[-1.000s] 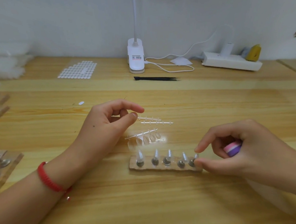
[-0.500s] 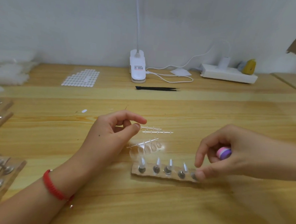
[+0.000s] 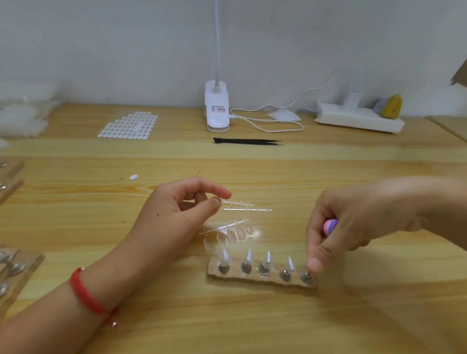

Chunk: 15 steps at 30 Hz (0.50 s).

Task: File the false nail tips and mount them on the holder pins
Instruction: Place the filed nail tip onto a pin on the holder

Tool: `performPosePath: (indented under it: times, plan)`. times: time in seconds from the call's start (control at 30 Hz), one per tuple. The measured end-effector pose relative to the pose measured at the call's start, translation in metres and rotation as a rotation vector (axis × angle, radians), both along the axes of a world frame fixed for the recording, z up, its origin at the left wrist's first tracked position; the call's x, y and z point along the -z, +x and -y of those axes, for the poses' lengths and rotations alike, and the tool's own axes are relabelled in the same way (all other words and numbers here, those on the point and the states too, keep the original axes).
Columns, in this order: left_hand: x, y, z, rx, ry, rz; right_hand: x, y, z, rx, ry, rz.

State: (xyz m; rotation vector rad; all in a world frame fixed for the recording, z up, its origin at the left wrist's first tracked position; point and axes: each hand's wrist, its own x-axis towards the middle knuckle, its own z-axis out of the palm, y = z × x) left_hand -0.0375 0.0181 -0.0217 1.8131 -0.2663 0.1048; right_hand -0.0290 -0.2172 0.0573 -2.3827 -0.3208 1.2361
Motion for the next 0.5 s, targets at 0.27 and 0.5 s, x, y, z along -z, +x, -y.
performPosePath:
  times: [0.27, 0.5]
  plan:
    - [0.0, -0.001, 0.0, 0.002, 0.0, 0.003, -0.006, 0.009, 0.0, -0.073, -0.117, -0.022]
    - [-0.003, -0.002, 0.002, -0.006, 0.001, -0.002, 0.037, 0.022, 0.016, 0.196, 0.207, 0.618]
